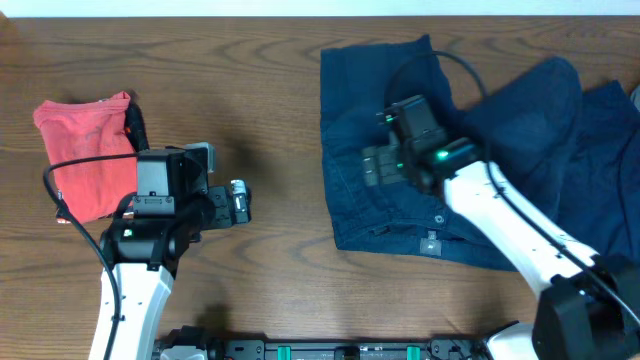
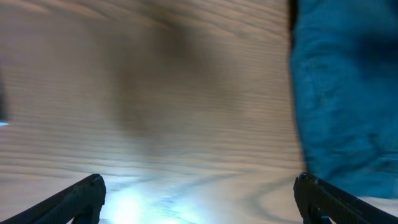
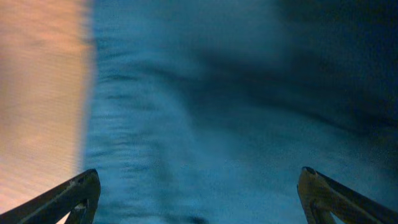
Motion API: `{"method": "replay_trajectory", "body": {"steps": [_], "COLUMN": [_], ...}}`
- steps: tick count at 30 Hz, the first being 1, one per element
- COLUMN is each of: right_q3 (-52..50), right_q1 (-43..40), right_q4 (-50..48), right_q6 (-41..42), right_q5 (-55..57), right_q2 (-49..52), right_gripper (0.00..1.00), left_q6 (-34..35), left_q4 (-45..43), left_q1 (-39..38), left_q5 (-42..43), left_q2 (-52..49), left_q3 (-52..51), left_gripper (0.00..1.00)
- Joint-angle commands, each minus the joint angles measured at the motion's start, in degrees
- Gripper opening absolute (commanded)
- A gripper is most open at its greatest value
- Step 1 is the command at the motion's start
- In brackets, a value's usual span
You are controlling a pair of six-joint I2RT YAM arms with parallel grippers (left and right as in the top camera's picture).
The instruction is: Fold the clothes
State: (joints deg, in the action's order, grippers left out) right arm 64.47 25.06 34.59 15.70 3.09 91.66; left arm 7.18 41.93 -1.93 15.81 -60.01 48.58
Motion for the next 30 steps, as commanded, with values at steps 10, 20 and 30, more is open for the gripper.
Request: {"method": "replay_trajectory", "body": {"steps": [10, 20, 30], "right_q3": [0.6, 0.5, 0.5], "right_q1": [-21.9, -28.3, -28.3], "right_q4": [14.3, 18.8, 19.0], "right_q6": [2.5, 2.5, 2.5], "right_q5": [4.5, 4.4, 4.6], "right_q2": [-11.2, -11.1, -11.1], "right_gripper": [0.99, 0.99, 0.99], "left_q6": [18.6, 34.1, 36.4], "left_q4": [-7.7, -24.9, -27.2], "left_q1": [-12.0, -29.1, -33.7], "left_q5": [15.3, 18.1, 16.6], "left_q2": [-18.1, -34.3, -37.9], "left_q3": [-2.6, -2.6, -2.5], "left_gripper": [0.98, 0.84, 0.06]}}
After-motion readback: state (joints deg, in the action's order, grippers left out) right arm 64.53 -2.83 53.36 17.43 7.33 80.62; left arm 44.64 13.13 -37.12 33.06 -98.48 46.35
